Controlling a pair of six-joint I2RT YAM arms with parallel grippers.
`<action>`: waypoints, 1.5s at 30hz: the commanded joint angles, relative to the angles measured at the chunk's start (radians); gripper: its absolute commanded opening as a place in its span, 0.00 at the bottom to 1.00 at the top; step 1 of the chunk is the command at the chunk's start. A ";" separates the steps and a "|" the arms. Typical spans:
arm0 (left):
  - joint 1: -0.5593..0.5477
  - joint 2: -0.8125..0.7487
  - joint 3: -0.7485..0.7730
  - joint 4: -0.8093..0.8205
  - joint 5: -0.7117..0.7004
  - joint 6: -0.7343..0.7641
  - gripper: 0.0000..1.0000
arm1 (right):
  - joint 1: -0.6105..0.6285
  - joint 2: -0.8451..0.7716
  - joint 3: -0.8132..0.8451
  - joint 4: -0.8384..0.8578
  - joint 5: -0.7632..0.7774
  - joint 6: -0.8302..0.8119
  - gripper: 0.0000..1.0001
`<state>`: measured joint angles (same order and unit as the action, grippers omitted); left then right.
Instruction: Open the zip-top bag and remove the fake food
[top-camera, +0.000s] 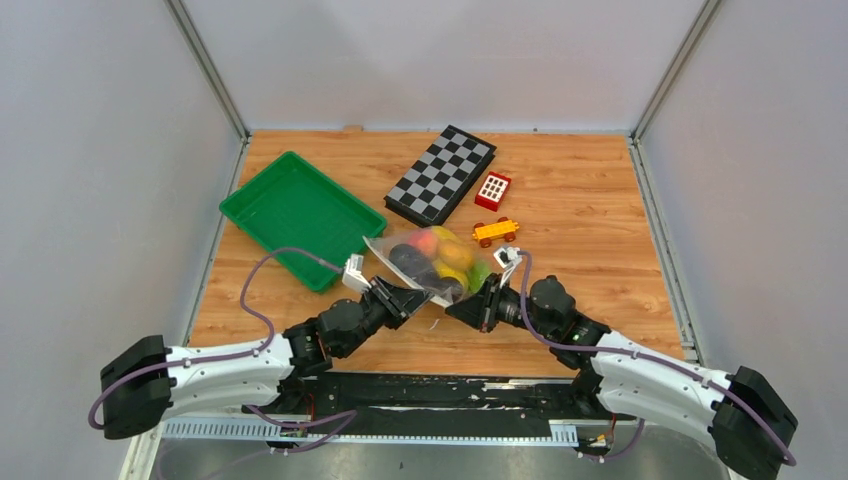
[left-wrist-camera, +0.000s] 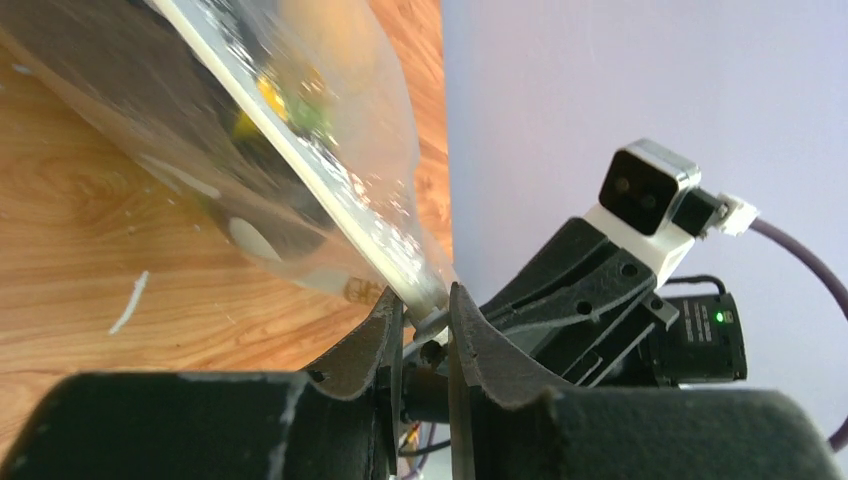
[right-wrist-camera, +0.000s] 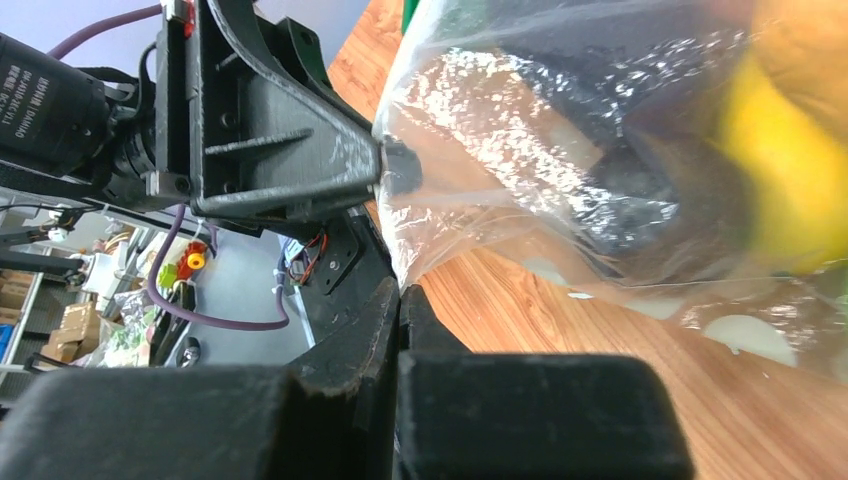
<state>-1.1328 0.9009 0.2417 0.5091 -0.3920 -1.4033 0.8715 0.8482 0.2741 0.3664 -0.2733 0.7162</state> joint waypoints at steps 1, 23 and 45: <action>0.046 -0.075 0.048 -0.188 -0.189 0.057 0.00 | -0.018 -0.059 0.036 -0.128 0.041 -0.059 0.00; 0.541 -0.013 0.119 -0.270 0.083 0.254 0.00 | -0.054 -0.187 0.155 -0.524 0.077 -0.217 0.00; 0.547 -0.098 0.437 -0.935 0.394 0.572 0.00 | -0.050 0.319 0.427 -0.569 0.197 -0.402 0.85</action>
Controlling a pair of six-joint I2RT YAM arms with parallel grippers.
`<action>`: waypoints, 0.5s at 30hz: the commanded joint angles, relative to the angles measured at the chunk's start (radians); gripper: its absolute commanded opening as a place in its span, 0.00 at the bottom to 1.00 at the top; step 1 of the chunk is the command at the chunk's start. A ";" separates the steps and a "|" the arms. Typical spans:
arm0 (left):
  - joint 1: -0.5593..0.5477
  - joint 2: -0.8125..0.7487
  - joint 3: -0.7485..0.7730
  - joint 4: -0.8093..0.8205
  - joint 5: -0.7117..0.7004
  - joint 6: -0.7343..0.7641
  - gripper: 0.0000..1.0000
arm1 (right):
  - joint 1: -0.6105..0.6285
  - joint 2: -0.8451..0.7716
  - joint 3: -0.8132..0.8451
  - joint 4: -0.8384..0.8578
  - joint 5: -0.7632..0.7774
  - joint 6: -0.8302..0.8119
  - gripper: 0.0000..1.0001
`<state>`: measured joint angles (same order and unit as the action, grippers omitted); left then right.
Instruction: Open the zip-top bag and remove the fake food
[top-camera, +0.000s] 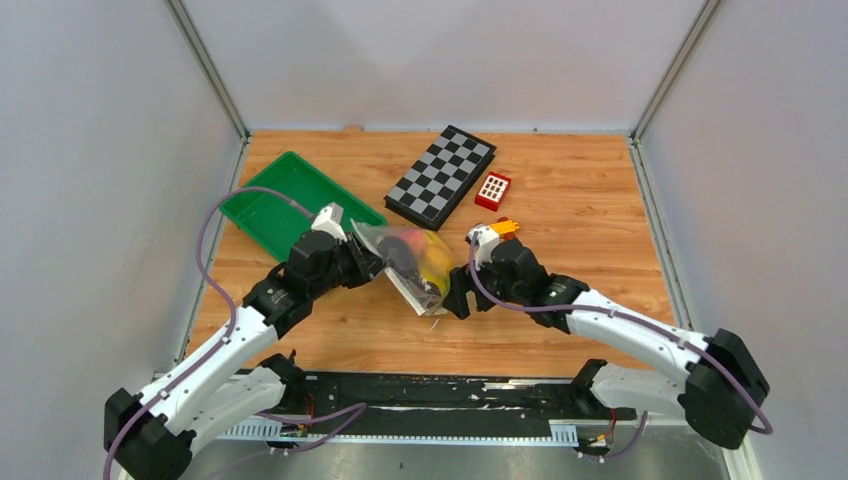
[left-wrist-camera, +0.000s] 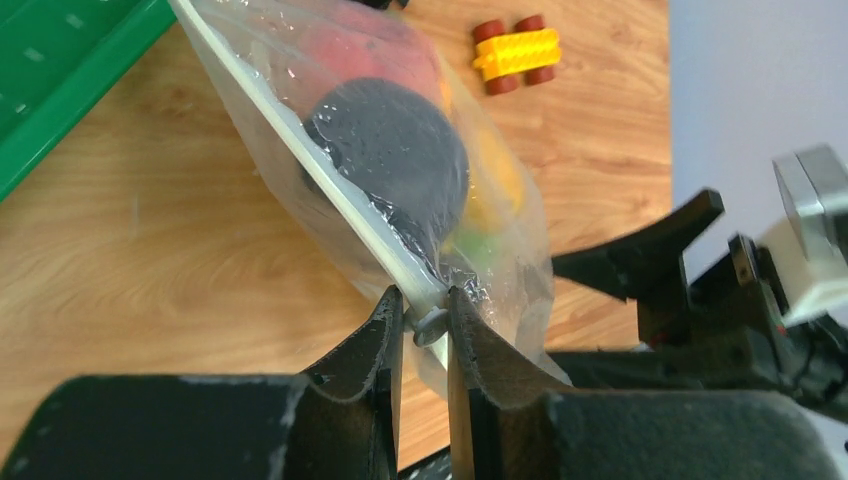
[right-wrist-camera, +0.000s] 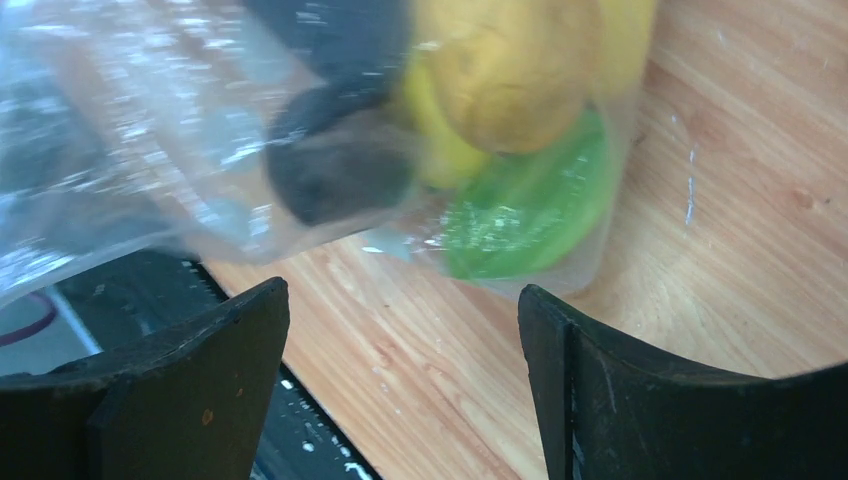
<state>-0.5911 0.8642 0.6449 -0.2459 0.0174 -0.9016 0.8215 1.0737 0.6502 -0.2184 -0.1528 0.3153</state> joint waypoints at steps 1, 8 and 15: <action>0.005 -0.070 0.031 -0.192 -0.015 0.068 0.00 | 0.001 0.135 0.059 0.013 0.100 0.011 0.85; 0.005 -0.085 0.004 -0.242 -0.025 -0.009 0.06 | 0.001 0.303 0.142 -0.066 0.281 0.016 0.84; 0.004 -0.073 -0.019 -0.199 0.038 -0.059 0.31 | 0.122 0.122 0.151 -0.080 0.334 -0.110 0.85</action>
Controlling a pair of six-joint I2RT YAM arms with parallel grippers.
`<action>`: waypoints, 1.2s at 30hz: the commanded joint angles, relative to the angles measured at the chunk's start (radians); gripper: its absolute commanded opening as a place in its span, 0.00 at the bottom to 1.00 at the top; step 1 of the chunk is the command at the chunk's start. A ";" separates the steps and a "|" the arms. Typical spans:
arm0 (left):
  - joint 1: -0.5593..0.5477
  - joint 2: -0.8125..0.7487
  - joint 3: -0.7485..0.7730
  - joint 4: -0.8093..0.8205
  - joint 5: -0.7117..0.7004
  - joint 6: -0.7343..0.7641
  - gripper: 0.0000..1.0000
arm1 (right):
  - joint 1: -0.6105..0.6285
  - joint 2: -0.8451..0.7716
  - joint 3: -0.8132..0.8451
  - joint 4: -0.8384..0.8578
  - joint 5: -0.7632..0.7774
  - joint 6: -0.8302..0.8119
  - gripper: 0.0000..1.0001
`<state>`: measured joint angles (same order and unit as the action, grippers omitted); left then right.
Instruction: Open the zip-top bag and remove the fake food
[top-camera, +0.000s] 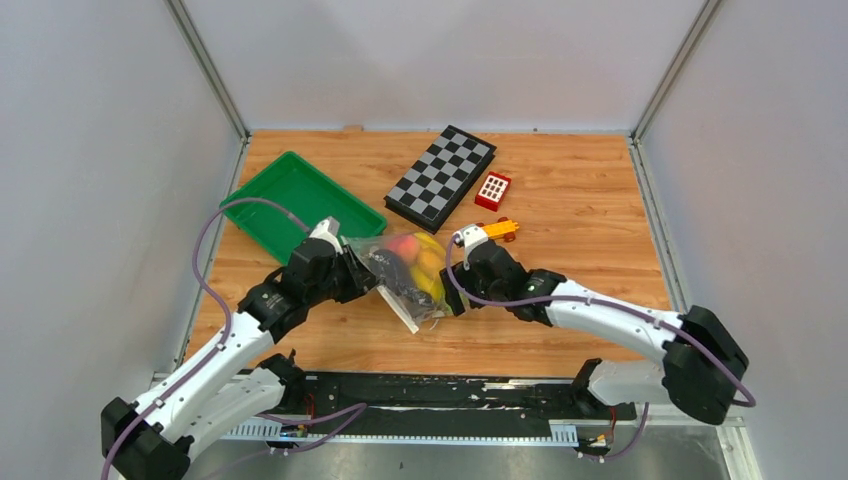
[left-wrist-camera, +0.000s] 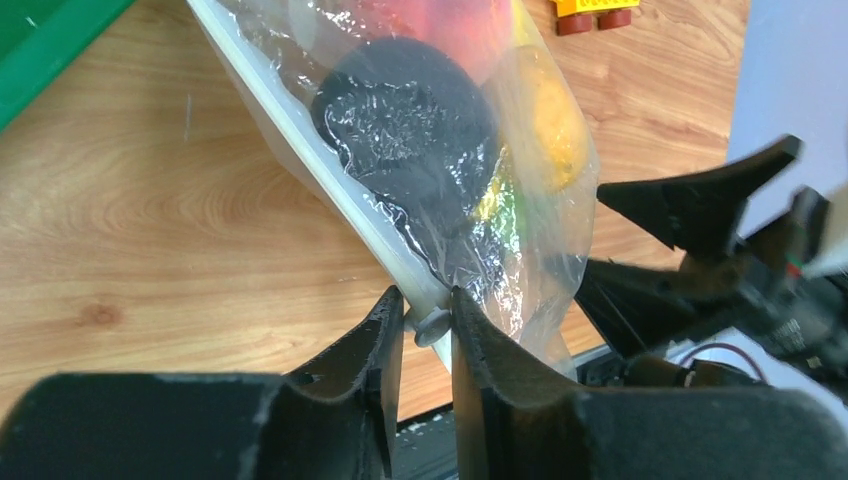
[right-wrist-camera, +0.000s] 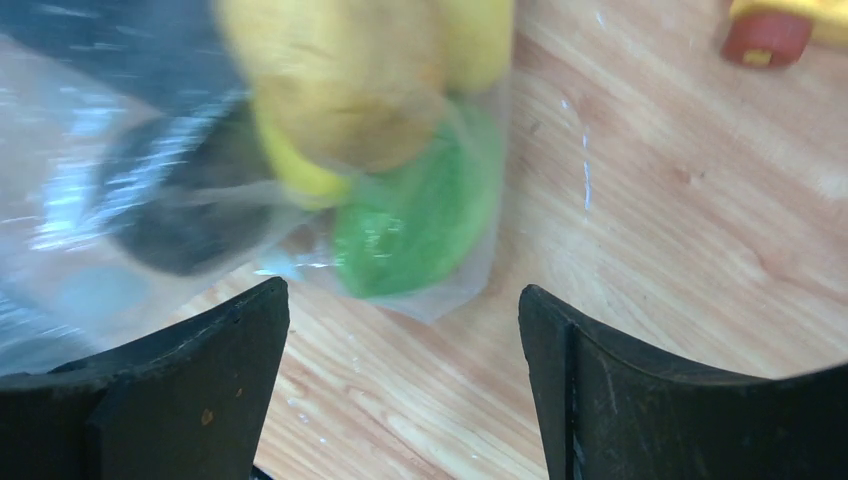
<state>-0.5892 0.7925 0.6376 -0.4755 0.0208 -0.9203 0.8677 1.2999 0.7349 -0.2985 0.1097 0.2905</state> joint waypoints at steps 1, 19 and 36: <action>0.003 -0.003 -0.014 0.032 0.036 -0.043 0.36 | 0.101 -0.120 0.074 -0.012 0.093 -0.103 0.85; 0.002 -0.178 -0.109 0.015 -0.018 -0.151 0.46 | 0.461 -0.149 0.156 -0.023 0.218 -0.361 0.86; 0.003 -0.178 -0.143 0.087 0.005 -0.192 0.00 | 0.647 0.097 0.310 -0.001 0.422 -0.475 0.85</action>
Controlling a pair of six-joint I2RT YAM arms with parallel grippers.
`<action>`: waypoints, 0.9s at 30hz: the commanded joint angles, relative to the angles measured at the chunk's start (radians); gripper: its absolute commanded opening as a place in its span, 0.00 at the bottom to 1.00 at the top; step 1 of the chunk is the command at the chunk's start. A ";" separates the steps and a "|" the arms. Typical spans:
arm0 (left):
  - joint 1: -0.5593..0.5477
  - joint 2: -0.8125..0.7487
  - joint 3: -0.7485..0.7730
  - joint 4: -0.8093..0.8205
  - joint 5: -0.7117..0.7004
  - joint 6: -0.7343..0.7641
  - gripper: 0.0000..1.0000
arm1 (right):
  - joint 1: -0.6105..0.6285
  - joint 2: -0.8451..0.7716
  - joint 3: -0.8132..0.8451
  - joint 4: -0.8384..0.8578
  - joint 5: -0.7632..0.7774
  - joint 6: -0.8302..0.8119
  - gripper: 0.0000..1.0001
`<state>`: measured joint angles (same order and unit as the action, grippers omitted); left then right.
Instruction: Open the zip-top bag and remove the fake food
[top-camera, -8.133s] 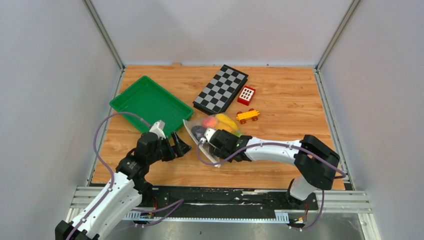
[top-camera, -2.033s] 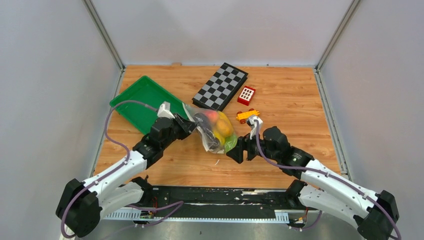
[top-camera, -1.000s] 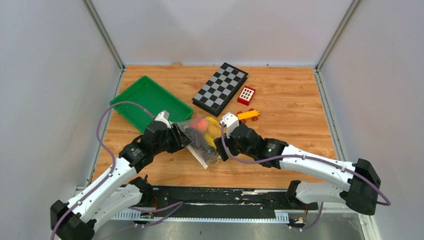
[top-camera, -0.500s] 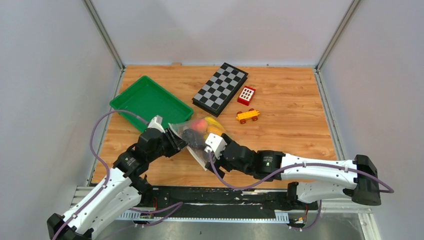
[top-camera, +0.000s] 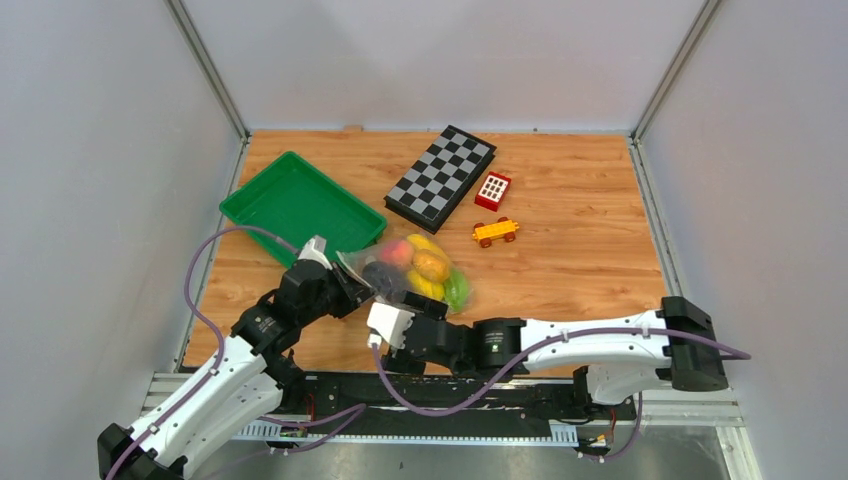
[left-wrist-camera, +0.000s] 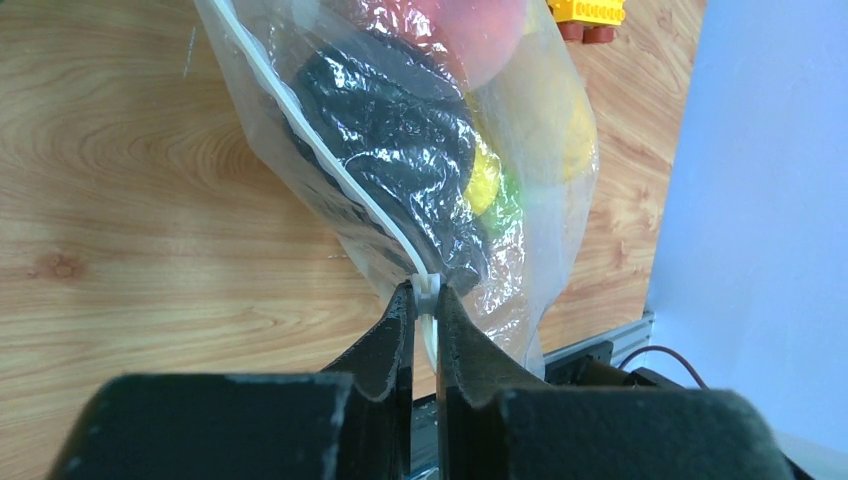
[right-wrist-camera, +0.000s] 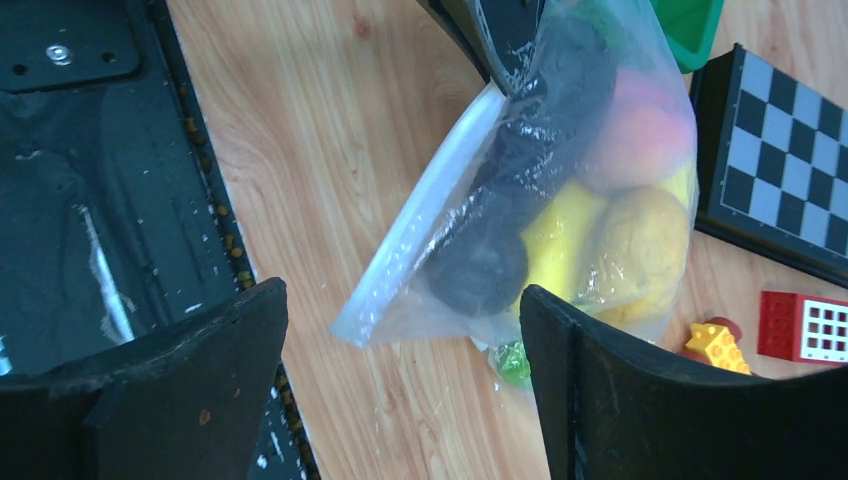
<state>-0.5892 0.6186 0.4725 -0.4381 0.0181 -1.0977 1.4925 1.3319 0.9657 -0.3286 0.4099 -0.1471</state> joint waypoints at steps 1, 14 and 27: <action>0.003 -0.004 0.024 0.050 0.009 -0.014 0.00 | 0.030 0.087 0.094 0.030 0.147 -0.043 0.85; 0.002 0.024 0.091 0.051 0.010 -0.003 0.00 | 0.071 0.286 0.161 -0.006 0.423 -0.106 0.62; 0.002 0.093 0.217 0.048 -0.014 0.048 0.00 | 0.086 0.263 0.130 -0.050 0.510 -0.093 0.01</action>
<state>-0.5892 0.7059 0.6186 -0.4252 0.0433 -1.0874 1.5742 1.6577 1.0874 -0.3542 0.9146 -0.2653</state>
